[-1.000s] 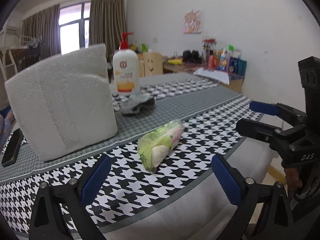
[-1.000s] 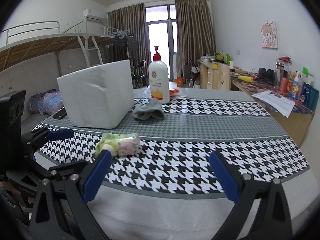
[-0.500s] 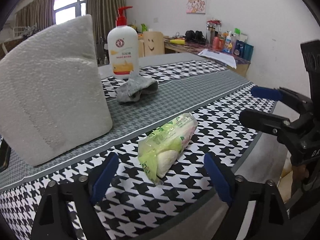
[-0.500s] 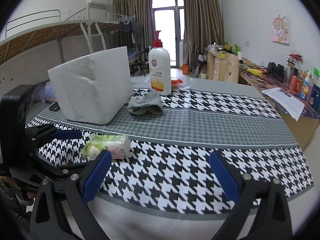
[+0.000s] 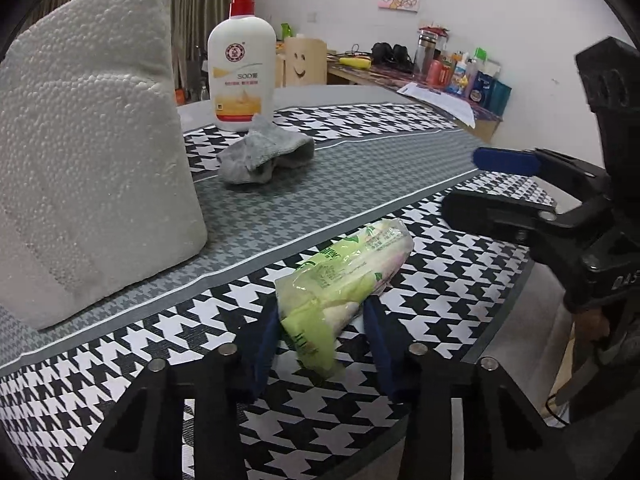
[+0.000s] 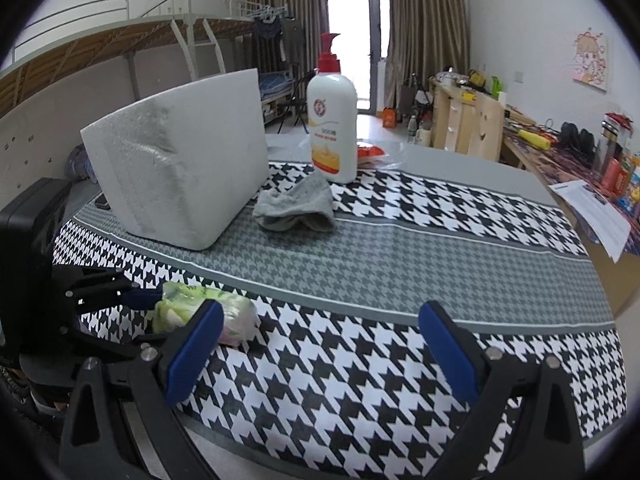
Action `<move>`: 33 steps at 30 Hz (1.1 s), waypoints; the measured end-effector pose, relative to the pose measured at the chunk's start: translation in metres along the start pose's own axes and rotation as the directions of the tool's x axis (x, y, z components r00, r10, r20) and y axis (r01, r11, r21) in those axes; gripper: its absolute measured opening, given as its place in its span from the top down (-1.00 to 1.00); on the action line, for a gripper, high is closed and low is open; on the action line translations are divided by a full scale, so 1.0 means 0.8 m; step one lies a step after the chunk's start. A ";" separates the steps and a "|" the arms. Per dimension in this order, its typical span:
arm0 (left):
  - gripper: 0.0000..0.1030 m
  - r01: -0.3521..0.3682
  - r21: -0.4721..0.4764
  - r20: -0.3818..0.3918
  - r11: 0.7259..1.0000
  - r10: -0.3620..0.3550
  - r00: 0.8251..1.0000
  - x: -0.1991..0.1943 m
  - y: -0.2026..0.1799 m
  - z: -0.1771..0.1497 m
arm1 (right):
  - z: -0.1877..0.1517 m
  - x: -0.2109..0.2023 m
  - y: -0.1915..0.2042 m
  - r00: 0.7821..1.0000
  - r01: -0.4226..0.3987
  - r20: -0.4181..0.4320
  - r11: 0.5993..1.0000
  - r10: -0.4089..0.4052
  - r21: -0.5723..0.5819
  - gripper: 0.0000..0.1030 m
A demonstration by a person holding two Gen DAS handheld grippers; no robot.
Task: Organize soft objects
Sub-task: 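Close the left tool on the green wet-wipe packet, then grasp the grey cloth with the right tool while the left tool holds the packet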
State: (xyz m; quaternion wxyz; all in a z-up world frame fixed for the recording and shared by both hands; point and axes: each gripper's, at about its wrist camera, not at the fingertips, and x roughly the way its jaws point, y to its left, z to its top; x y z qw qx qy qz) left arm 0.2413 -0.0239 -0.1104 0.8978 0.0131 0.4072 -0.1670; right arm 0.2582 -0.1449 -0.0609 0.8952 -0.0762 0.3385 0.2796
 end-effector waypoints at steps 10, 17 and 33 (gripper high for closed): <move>0.35 0.026 -0.124 0.047 0.992 -0.021 0.999 -0.019 0.036 -0.008 | 0.026 0.021 0.009 0.999 0.005 -0.045 1.000 -0.006 -0.024 -0.93; 0.37 -0.016 -0.104 0.055 0.994 0.022 0.998 -0.031 0.039 -0.014 | 0.045 0.033 0.023 0.999 0.011 -0.048 1.000 -0.012 -0.019 -0.93; 0.39 -0.115 -0.171 0.091 0.979 0.132 0.987 -0.066 0.076 -0.026 | 0.086 0.092 0.044 0.989 0.064 -0.135 0.998 -0.066 -0.021 -0.64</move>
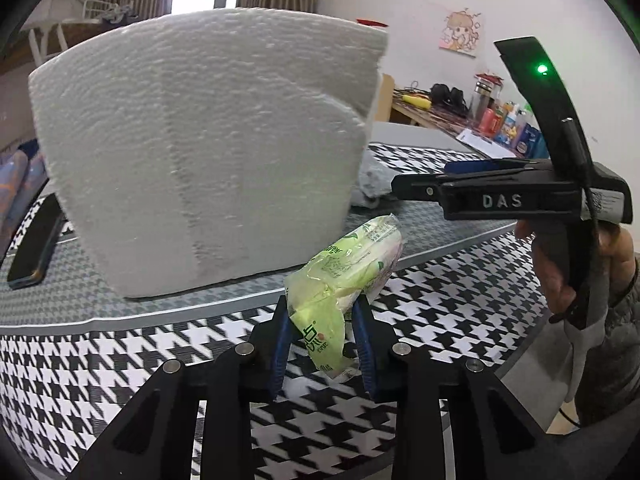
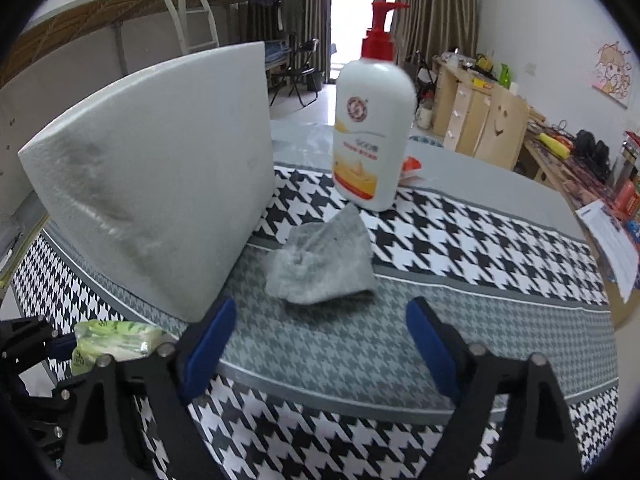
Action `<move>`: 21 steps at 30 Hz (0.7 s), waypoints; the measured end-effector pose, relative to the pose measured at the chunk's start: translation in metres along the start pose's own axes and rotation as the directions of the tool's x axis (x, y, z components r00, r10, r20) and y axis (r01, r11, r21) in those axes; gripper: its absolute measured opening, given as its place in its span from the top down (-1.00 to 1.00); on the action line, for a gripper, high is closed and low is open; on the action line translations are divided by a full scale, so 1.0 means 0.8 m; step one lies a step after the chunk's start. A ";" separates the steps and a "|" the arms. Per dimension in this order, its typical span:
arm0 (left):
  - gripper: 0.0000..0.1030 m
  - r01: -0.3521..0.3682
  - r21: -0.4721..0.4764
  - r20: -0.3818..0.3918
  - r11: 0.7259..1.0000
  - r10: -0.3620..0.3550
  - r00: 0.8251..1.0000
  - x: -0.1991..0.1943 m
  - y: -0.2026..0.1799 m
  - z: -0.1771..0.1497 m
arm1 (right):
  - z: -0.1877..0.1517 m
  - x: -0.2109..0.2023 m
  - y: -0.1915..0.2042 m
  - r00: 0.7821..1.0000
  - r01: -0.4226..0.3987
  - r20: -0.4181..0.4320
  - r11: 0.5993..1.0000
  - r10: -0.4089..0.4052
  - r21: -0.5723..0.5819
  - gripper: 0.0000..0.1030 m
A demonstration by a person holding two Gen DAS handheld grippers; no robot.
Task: Organize soft objects
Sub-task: 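Grasp the grey cloth with the right tool while the left tool holds the packet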
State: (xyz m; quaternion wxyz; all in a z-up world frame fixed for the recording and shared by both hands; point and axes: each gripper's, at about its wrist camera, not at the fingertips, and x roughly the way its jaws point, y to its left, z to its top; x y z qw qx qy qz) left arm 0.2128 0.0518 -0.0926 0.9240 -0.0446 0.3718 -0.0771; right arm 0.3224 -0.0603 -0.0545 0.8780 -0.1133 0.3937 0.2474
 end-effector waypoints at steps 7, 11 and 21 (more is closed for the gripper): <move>0.39 -0.001 -0.018 0.000 1.000 0.001 1.000 -0.002 0.013 -0.005 | 0.017 0.022 0.002 1.000 0.007 -0.026 1.000 -0.007 0.000 -0.56; 0.39 0.002 -0.022 0.002 1.000 -0.002 1.000 -0.006 0.020 -0.008 | 0.024 0.040 -0.001 0.998 0.010 -0.059 1.000 -0.009 0.012 -0.53; 0.39 0.000 -0.046 0.000 0.999 0.000 1.000 -0.016 0.037 -0.011 | 0.017 0.070 -0.004 0.990 0.011 -0.139 1.000 -0.007 0.021 0.38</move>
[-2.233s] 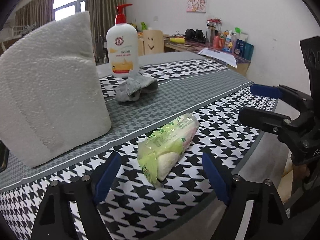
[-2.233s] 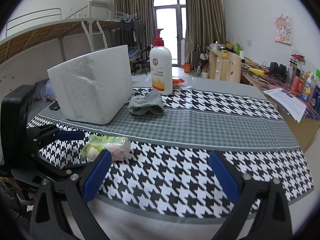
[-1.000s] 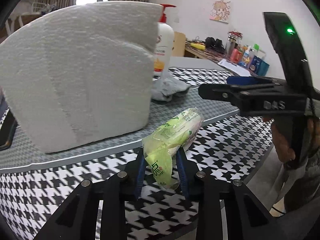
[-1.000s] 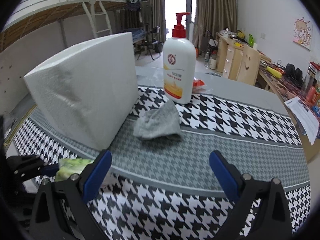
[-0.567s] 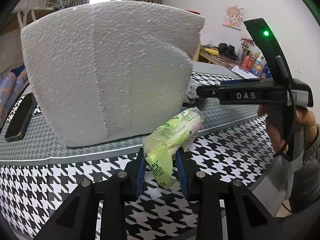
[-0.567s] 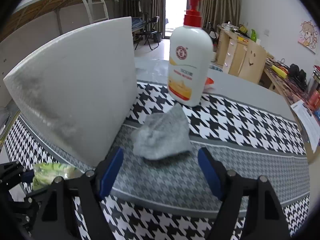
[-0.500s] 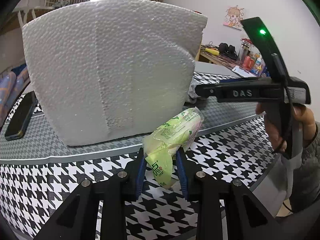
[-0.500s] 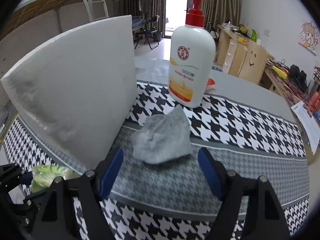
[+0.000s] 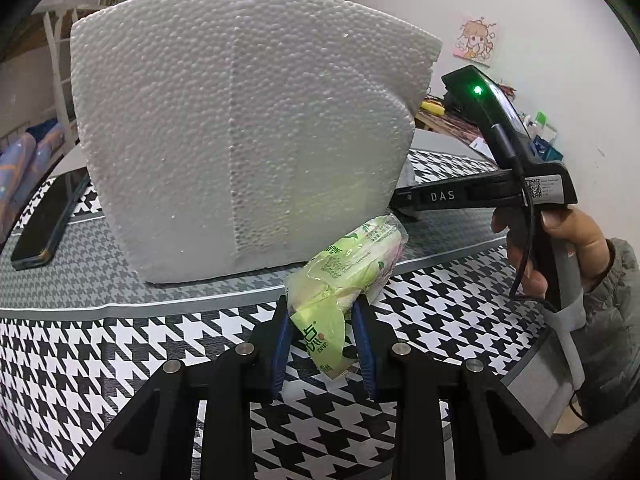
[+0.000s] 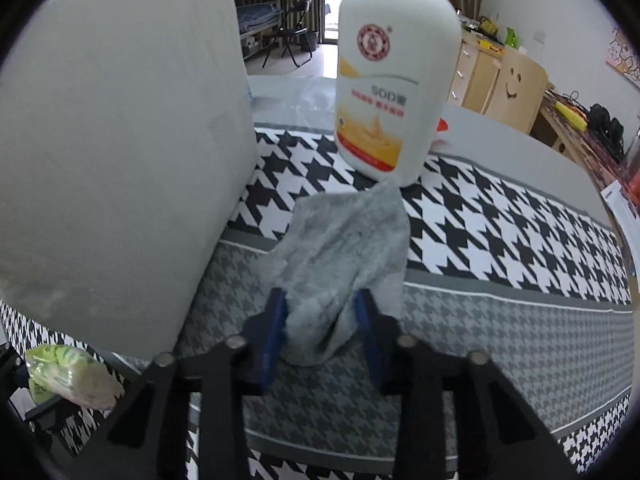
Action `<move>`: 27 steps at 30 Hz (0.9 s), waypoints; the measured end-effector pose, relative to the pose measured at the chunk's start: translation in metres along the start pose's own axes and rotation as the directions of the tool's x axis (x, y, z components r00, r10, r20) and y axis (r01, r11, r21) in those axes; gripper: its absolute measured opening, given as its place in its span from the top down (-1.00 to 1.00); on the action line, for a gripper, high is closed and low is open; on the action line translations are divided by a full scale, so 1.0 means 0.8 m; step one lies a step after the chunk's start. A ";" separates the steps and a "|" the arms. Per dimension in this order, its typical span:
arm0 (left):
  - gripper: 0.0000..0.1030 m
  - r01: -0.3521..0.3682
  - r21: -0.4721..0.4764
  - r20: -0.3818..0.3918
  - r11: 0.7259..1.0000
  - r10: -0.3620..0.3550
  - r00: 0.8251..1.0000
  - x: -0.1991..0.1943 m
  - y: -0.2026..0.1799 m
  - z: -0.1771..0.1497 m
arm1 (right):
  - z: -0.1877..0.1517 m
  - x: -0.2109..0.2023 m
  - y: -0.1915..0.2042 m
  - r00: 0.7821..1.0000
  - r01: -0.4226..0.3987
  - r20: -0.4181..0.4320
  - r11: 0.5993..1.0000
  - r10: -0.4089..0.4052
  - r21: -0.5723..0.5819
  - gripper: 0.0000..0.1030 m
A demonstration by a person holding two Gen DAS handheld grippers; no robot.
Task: Organize soft objects
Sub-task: 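Grasp the grey cloth with the right tool while the left tool holds the packet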
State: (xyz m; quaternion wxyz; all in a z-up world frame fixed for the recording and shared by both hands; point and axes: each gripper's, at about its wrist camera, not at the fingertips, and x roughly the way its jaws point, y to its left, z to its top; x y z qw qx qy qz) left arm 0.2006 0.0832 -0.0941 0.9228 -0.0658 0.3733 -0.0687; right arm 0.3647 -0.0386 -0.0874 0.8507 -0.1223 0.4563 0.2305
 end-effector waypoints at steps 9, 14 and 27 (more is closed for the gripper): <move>0.39 -0.019 0.008 0.018 1.000 0.019 1.000 -0.015 -0.002 0.000 | -0.011 -0.027 0.004 0.999 -0.017 0.035 1.000 0.016 0.010 0.67; 0.39 -0.034 0.020 0.040 0.999 0.033 0.999 -0.034 -0.009 -0.003 | -0.021 -0.058 0.002 0.996 -0.037 0.083 0.999 0.035 0.022 0.68; 0.39 -0.073 0.037 0.109 0.997 0.069 0.992 -0.085 -0.025 -0.010 | -0.059 -0.148 0.014 0.973 -0.030 0.231 0.999 0.032 -0.013 0.68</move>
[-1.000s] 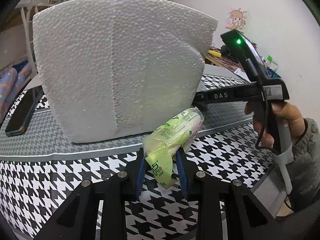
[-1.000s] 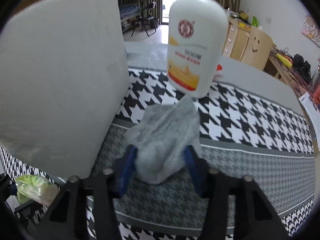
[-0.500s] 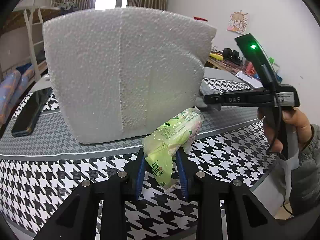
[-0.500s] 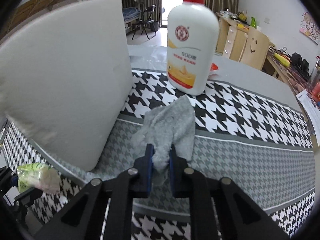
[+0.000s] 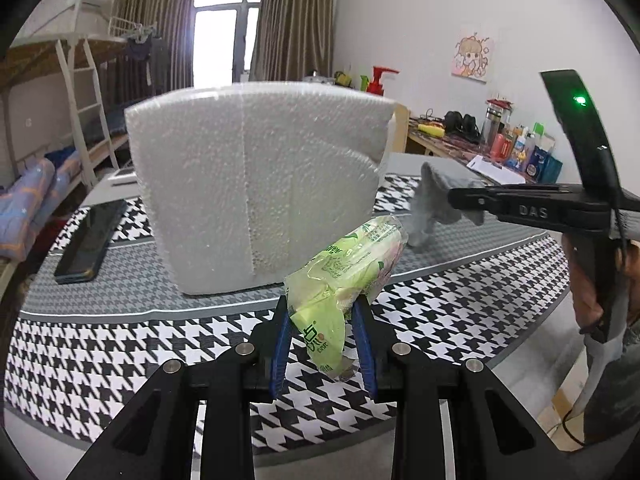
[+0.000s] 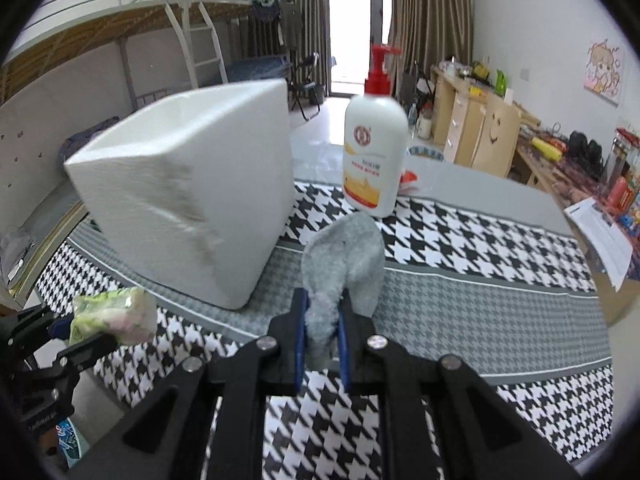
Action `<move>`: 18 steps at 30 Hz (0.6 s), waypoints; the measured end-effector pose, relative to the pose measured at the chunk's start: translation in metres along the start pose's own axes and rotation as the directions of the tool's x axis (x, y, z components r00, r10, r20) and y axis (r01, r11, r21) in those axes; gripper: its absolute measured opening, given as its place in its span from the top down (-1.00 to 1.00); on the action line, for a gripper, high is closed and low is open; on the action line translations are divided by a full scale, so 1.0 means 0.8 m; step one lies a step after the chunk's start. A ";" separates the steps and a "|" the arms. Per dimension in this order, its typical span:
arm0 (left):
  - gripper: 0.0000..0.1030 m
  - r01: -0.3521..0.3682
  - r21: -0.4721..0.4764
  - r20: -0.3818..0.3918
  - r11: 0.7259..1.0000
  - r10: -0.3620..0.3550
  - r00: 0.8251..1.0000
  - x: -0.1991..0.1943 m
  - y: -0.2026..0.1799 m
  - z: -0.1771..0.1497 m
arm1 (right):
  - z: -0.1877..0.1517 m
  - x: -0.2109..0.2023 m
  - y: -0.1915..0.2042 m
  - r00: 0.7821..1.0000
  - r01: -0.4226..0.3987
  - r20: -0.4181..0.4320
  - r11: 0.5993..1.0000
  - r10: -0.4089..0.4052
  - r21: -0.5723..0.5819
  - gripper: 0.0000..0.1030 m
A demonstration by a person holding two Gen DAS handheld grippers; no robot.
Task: Organize soft objects
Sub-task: 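Grasp the grey cloth with the right tool while the left tool holds the packet, then lift and carry the cloth and packet with both tools over the foam box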
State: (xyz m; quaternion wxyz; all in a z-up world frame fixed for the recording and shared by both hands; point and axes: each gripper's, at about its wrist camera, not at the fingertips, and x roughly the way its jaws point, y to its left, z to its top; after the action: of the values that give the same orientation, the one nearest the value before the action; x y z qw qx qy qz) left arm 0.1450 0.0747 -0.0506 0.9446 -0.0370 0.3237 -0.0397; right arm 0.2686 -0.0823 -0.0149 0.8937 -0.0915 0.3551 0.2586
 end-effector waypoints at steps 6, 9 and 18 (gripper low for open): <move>0.39 -0.030 0.012 0.051 0.999 0.029 0.998 -0.031 -0.007 0.002 | -0.010 -0.043 0.013 0.998 0.008 0.068 1.000 -0.006 -0.026 0.67; 0.39 -0.037 0.018 0.074 0.999 0.036 0.997 -0.043 -0.010 0.003 | -0.015 -0.058 0.012 0.996 0.011 0.090 1.000 -0.009 -0.024 0.67; 0.39 -0.114 -0.013 0.126 0.993 0.115 0.985 -0.069 -0.011 0.003 | -0.033 -0.086 0.025 0.990 -0.014 0.142 1.000 0.017 -0.024 0.67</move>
State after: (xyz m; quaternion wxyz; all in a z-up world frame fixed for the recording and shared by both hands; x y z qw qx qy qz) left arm 0.1028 0.0718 -0.0140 0.9638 -0.0233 0.2648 0.0180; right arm 0.1998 -0.1019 0.0132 0.9136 -0.0802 0.2883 0.2754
